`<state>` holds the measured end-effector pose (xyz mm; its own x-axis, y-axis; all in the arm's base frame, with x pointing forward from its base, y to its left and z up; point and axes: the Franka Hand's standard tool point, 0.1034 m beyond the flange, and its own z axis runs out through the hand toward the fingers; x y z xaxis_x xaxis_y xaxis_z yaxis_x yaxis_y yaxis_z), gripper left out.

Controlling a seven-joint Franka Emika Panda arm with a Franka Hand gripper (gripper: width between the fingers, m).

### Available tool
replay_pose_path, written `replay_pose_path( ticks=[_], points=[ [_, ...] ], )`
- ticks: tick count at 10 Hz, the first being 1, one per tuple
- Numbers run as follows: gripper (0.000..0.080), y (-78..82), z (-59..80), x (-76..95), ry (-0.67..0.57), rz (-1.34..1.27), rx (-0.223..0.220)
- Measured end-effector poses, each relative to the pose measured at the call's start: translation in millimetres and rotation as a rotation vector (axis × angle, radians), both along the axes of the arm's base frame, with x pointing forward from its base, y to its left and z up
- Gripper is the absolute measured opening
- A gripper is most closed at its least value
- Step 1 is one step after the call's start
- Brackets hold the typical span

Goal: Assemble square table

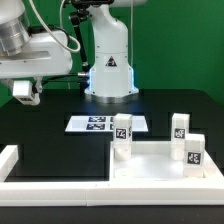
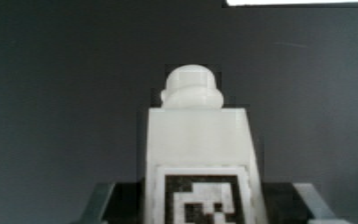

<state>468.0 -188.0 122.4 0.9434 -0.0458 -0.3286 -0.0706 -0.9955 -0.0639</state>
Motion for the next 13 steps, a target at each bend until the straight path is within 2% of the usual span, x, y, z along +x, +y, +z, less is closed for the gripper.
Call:
replay_pose_path(
  ticks=[2, 3, 4, 5, 6, 7, 9, 10, 11, 12, 13],
  points=[
    [0.0285, -3.6, -0.2, 0.7, -0.147, 0.000, -0.026],
    [0.0285, 0.5, -0.5, 5.3, -0.207, -0.041, -0.056],
    [0.0285, 25.3, 1.0, 17.2, -0.290, -0.073, -0.089],
    [0.0285, 53.7, 7.3, 34.1, -0.347, -0.099, -0.103],
    [0.0285, 75.1, 13.5, 54.3, -0.396, -0.141, -0.119],
    [0.0285, 103.4, 21.6, 82.1, -0.440, -0.181, -0.128],
    [0.0285, 129.5, 32.9, 114.8, -0.560, -0.229, -0.148],
    [0.0285, 123.3, 33.6, 116.1, -0.689, -0.209, -0.176],
    [0.0285, 122.4, 25.6, 105.7, -0.701, -0.210, -0.185],
    [0.0285, 120.8, 31.0, 112.0, -0.794, -0.204, -0.206],
    [0.0285, 119.1, 29.6, 110.3, -0.875, -0.192, -0.231]
  ],
)
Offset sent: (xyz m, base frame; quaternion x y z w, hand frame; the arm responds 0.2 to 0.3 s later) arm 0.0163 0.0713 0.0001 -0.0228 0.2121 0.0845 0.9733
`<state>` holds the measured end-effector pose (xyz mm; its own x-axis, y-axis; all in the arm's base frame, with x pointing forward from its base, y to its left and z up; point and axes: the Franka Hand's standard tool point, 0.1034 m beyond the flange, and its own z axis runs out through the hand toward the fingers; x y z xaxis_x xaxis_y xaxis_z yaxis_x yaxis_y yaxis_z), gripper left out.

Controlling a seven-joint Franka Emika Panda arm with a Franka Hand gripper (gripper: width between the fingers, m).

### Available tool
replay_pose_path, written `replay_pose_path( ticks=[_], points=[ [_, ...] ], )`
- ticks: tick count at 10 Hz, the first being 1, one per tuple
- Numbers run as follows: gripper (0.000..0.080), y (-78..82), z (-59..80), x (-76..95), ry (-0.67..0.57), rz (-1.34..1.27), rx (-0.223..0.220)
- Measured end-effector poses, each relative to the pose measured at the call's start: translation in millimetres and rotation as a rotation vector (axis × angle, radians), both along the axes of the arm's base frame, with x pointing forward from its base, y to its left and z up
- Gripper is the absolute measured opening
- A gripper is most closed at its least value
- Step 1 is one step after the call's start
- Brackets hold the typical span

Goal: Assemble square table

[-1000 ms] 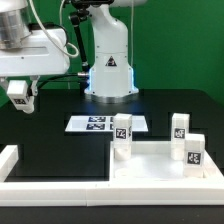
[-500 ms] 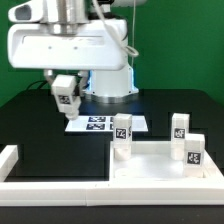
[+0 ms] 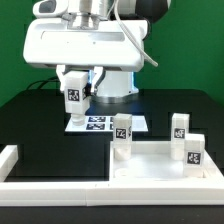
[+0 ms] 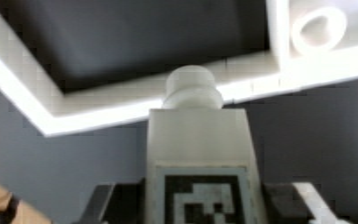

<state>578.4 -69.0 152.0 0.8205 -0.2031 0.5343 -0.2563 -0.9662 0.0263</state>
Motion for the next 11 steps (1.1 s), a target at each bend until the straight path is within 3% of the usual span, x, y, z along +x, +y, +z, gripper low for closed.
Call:
replay_pose_path(
  ticks=[2, 6, 11],
  points=[
    [0.0285, 1.9, -6.3, -2.4, -0.010, 0.007, -0.013],
    [0.0285, 50.0, -31.3, 27.6, -0.010, 0.041, -0.002],
    [0.0285, 69.1, -59.1, 29.7, 0.018, 0.070, -0.015]
  ],
)
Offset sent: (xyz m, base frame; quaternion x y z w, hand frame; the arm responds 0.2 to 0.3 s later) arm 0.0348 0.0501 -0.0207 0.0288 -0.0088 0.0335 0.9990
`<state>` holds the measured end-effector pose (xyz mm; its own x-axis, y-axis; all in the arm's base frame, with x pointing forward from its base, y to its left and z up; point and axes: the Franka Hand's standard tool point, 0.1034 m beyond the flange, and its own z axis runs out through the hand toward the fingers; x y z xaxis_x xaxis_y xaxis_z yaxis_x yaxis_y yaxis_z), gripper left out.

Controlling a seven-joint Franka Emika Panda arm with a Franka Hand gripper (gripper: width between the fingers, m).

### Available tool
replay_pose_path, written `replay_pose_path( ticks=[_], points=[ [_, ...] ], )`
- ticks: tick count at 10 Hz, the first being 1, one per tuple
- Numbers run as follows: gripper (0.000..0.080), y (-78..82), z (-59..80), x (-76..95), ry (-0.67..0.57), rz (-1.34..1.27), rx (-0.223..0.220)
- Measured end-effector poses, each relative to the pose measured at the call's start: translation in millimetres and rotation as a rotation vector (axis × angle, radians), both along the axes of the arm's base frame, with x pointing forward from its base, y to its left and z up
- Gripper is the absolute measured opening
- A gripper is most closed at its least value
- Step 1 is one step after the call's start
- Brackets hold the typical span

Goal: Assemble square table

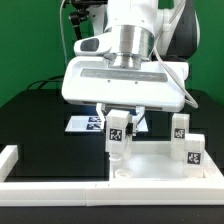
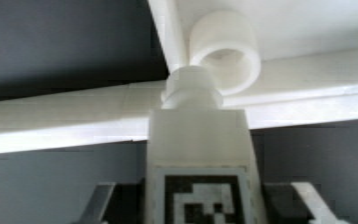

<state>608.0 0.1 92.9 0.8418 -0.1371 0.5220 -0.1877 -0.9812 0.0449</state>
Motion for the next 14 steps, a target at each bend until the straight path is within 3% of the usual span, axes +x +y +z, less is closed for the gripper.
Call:
replay_pose_path(
  ticks=[4, 14],
  points=[
    [0.0285, 6.1, -12.4, 5.4, 0.007, 0.016, -0.013],
    [0.0285, 12.0, -14.7, 5.7, 0.009, 0.030, -0.014]
  ],
)
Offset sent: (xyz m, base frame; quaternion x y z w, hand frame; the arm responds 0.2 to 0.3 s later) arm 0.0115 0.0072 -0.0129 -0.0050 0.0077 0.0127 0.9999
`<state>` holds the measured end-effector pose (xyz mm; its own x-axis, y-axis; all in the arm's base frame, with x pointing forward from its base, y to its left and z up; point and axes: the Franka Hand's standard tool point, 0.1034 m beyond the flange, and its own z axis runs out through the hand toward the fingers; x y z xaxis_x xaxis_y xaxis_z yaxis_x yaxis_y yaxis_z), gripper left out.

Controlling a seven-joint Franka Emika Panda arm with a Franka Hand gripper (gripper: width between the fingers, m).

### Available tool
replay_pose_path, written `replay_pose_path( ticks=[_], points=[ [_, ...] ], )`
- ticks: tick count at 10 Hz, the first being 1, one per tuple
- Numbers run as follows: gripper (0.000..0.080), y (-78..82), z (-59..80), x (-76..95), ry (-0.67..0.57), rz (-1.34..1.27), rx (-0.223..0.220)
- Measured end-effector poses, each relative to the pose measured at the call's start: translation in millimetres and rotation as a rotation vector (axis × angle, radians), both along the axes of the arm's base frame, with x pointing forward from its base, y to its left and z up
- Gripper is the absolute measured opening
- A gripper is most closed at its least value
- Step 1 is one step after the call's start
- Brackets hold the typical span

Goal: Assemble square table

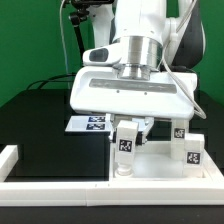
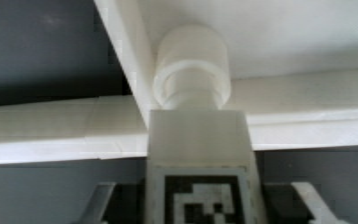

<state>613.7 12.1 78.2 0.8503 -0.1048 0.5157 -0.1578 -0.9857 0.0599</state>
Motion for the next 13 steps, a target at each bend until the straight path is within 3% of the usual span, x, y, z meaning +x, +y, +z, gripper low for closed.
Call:
replay_pose_path(
  ticks=[4, 5, 6, 7, 13],
  points=[
    [0.0285, -0.9, -6.4, -1.6, 0.009, 0.001, -0.005],
    [0.0363, -1.0, -6.6, -1.7, 0.009, 0.001, -0.005],
    [0.0561, -1.0, -6.7, -1.8, 0.010, 0.001, -0.005],
    [0.0622, -1.0, -6.7, -1.8, 0.010, 0.001, -0.005],
    [0.0649, -1.0, -6.7, -1.8, 0.010, 0.001, -0.005]
  ],
)
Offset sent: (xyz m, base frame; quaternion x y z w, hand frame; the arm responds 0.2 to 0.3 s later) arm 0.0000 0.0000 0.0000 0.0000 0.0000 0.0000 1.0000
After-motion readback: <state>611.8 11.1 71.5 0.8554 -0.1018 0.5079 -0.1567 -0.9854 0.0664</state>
